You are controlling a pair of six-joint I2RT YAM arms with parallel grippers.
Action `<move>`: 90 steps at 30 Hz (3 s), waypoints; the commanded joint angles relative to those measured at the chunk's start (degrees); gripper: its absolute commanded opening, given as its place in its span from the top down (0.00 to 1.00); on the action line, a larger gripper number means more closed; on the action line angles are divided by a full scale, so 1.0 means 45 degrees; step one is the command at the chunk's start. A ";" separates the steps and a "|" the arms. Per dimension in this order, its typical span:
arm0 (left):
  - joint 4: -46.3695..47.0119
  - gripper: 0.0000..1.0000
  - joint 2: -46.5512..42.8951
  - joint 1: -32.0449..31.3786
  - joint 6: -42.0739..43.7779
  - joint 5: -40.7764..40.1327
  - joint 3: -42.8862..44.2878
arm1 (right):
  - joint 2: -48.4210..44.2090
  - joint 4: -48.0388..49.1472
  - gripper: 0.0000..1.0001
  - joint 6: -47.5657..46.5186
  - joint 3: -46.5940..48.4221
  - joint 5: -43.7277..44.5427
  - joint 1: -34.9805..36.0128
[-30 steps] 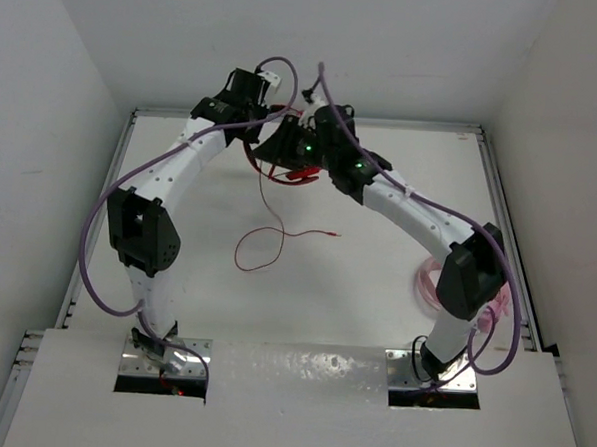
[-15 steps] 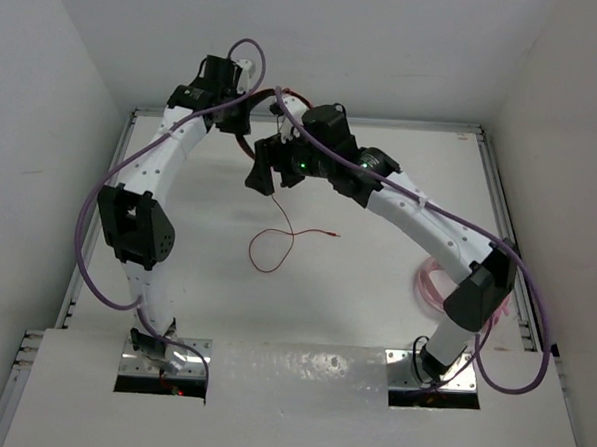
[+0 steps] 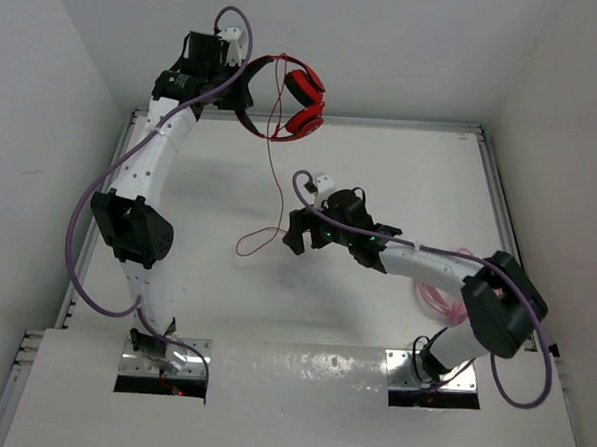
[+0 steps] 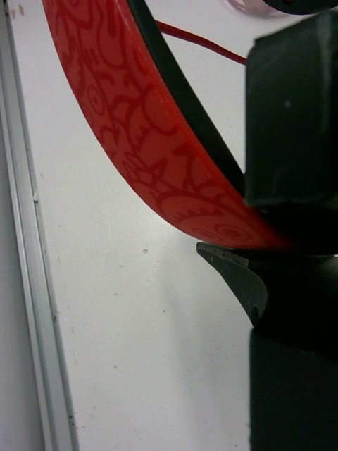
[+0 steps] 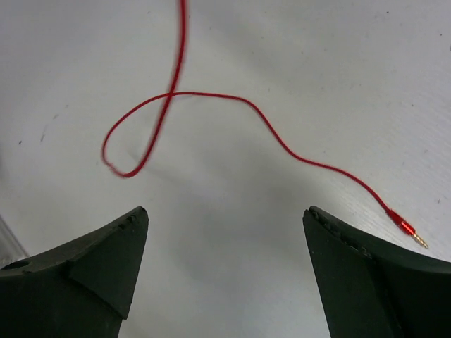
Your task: Wrap the headphones
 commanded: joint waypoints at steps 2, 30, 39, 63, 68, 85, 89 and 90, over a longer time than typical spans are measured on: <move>0.0722 1.00 -0.0422 0.0067 -0.0556 0.0790 0.0600 | 0.1299 0.3746 0.10 0.1248 0.0970 0.0664 -0.0088; 0.1133 1.00 -0.0871 0.0028 -0.0244 0.0225 0.0464 | 0.1534 0.6420 0.25 0.5772 -0.0203 -0.2205 -0.0460; 0.1191 1.00 -0.0969 0.0028 -0.0381 0.0146 0.0444 | 0.5068 0.8474 0.94 0.8492 0.1810 -0.2441 -0.0323; -0.3824 1.00 -0.1184 -0.0031 0.9746 0.5596 -0.0648 | 0.3374 0.1969 1.00 0.4519 0.3738 -0.3964 -0.6083; -0.4104 1.00 -0.1321 -0.0499 1.3308 0.3121 -0.2991 | 0.3372 -0.3043 1.00 0.0843 0.8269 -0.4313 -0.6260; 0.3784 1.00 -0.1379 -0.1983 1.6767 -0.7288 -0.5727 | 0.4135 -1.3356 1.00 -0.6190 1.4720 -0.4139 -0.6104; 0.7980 1.00 -0.1574 -0.2257 1.7100 -0.9264 -0.6566 | 0.3334 -1.3498 1.00 -0.6193 1.3667 -0.4957 -0.6104; 0.8761 1.00 -0.1555 -0.2374 1.7061 -0.9674 -0.6858 | 0.3334 -1.3615 1.00 -0.5612 1.3704 -0.5423 -0.6104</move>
